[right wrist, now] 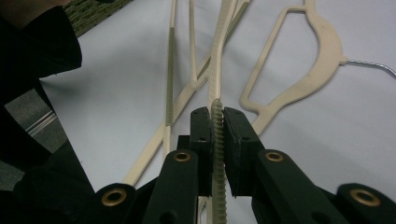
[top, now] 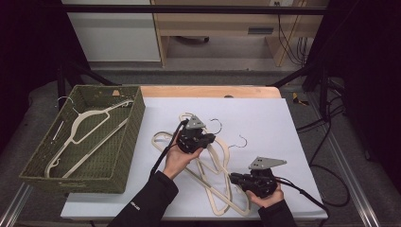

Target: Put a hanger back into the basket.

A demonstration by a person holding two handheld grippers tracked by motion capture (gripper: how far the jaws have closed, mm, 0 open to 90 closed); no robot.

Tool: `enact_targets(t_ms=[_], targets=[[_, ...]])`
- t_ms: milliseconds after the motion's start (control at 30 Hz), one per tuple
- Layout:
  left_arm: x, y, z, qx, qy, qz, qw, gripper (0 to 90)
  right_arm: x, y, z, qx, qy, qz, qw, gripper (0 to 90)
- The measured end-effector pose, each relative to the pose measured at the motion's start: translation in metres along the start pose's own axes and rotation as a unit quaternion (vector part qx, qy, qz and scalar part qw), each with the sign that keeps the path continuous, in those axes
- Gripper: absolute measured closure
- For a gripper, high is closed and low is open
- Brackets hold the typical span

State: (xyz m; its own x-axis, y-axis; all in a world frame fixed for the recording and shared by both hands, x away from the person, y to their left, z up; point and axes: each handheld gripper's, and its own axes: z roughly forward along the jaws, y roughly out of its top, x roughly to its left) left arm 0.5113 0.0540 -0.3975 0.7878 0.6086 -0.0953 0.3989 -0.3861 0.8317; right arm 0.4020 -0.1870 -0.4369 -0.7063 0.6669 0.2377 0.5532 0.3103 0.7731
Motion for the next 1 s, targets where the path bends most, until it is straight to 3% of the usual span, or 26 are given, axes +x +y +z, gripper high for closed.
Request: enact_targets(t_ms=[200,400,500,600,833,933,1000], targets=[[-0.007,-0.001,-0.010,-0.006,0.015,0.006,0.9999,88.1,0.000,0.002,-0.002,-0.024,0.014,0.006,0.9996,77.6],[-0.017,-0.004,-0.024,-0.026,0.016,0.015,0.9994,88.3,0.005,0.013,-0.002,-0.062,0.006,0.009,0.9980,55.0],[-0.021,-0.007,-0.031,-0.029,0.013,0.017,0.9994,88.3,0.008,0.022,0.001,-0.072,0.007,0.006,0.9974,51.5],[-0.024,-0.010,-0.035,-0.032,0.007,0.016,0.9993,88.3,0.014,0.032,0.007,-0.070,0.007,0.000,0.9976,54.2],[-0.027,-0.013,-0.044,-0.036,0.000,0.019,0.9992,88.0,0.023,0.048,0.033,-0.024,0.014,0.006,0.9996,71.0],[-0.027,-0.014,-0.048,-0.037,-0.002,0.022,0.9991,87.5,0.022,0.049,0.038,-0.025,0.019,0.013,0.9994,82.0],[-0.026,-0.014,-0.052,-0.043,-0.006,0.023,0.9988,86.3,0.023,0.050,0.038,-0.026,0.028,0.021,0.9991,84.6]])
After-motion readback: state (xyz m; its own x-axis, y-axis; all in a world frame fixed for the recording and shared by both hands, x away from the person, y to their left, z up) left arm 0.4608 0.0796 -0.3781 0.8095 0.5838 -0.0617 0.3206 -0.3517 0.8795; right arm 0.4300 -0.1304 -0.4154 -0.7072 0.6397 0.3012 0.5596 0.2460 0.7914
